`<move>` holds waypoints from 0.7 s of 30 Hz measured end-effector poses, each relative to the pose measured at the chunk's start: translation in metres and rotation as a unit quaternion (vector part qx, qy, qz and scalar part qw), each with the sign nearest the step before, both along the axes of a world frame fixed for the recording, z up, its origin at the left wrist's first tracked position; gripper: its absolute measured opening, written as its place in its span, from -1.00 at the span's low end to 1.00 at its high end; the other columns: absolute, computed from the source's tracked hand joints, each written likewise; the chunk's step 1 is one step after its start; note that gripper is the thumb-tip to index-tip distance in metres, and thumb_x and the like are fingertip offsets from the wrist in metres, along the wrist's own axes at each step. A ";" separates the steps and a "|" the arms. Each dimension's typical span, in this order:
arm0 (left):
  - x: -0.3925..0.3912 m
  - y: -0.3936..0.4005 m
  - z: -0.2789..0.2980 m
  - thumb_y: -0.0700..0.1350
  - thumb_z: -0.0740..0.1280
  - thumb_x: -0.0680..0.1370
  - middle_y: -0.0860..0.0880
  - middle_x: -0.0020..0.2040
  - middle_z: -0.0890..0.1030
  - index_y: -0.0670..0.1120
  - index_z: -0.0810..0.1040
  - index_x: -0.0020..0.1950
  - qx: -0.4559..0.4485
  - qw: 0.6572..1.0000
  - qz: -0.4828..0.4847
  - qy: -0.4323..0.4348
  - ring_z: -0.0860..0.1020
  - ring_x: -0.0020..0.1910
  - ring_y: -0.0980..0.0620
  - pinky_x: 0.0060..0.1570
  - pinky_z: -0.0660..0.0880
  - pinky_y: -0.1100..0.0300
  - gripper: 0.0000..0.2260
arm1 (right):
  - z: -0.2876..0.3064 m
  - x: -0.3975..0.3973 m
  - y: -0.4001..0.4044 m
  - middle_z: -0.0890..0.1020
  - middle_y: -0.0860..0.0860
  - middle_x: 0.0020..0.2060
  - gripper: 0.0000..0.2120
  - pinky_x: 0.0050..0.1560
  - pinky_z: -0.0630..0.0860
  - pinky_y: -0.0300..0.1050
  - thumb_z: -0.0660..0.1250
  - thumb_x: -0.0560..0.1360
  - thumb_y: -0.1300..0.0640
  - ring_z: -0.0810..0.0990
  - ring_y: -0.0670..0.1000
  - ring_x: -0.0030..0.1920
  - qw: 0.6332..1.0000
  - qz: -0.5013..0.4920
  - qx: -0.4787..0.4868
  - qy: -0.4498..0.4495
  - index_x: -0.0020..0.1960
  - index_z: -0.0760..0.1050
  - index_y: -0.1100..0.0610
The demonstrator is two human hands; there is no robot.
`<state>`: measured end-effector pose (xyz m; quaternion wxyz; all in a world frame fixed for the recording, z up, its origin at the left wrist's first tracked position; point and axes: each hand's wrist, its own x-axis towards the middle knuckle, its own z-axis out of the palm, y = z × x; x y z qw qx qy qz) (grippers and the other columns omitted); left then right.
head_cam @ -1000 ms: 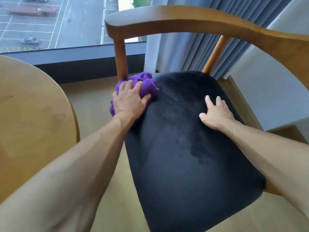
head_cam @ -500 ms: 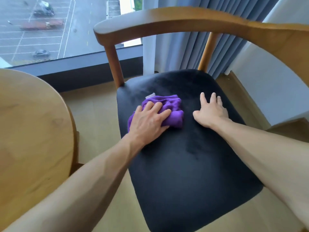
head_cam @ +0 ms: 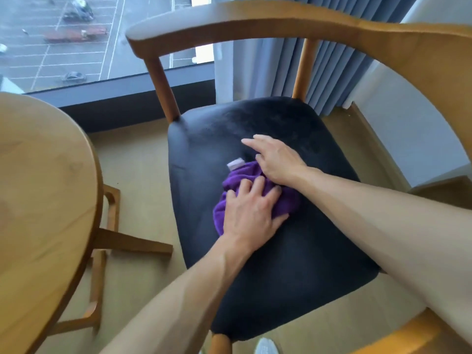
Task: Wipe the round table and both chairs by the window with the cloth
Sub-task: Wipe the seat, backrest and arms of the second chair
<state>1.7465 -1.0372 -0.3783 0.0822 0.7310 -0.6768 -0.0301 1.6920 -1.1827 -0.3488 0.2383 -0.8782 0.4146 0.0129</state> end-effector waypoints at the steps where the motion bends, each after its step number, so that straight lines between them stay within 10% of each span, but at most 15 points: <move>1: 0.008 0.012 -0.001 0.28 0.26 0.48 -0.02 0.24 0.51 0.11 0.50 0.29 -0.002 0.999 -0.041 -0.012 0.46 0.10 -0.15 -0.13 0.43 -0.02 -0.55 | -0.001 0.006 0.013 0.31 -0.04 0.51 -0.56 0.44 0.28 0.11 0.11 0.65 0.11 0.27 0.04 0.50 0.999 0.035 0.003 -0.002 0.51 0.29 -0.11; 6: 0.094 0.052 -0.004 0.23 0.32 0.51 -0.05 0.34 0.44 0.09 0.47 0.37 0.016 0.988 0.152 0.013 0.44 0.24 -0.18 -0.07 0.50 -0.12 -0.53 | -0.005 0.013 0.047 0.32 -0.07 0.51 -0.57 0.49 0.18 0.17 0.03 0.68 -0.06 0.25 -0.02 0.51 0.996 0.049 0.065 -0.040 0.53 0.25 -0.11; 11: 0.074 0.055 0.005 0.18 0.27 0.57 -0.14 0.32 0.37 0.06 0.37 0.40 0.051 0.904 0.396 0.152 0.36 0.26 -0.24 0.06 0.45 -0.18 -0.57 | 0.007 -0.006 0.039 0.33 -0.03 0.51 -0.57 0.50 0.16 -0.09 0.03 0.68 -0.03 0.24 -0.03 0.51 0.993 0.010 0.105 -0.053 0.55 0.23 -0.10; 17: 0.004 0.022 0.032 0.17 0.28 0.57 -0.15 0.27 0.46 -0.05 0.44 0.37 0.035 0.911 0.319 0.259 0.47 0.22 -0.22 0.13 0.45 -0.06 -0.55 | 0.016 -0.024 0.051 0.38 -0.04 0.46 -0.61 0.46 0.25 -0.02 0.07 0.68 0.00 0.30 -0.04 0.46 0.993 -0.032 0.054 -0.104 0.48 0.36 -0.07; 21: 0.026 -0.003 0.044 -0.11 0.15 0.51 -0.07 0.15 0.62 -0.02 0.55 0.30 -0.001 0.806 0.263 0.529 0.57 0.16 -0.10 0.10 0.58 -0.12 -0.61 | 0.011 -0.035 0.075 0.21 -0.02 0.55 -0.55 0.47 0.17 0.28 0.03 0.66 -0.14 0.12 0.03 0.55 0.993 -0.111 -0.038 -0.031 0.53 0.24 -0.15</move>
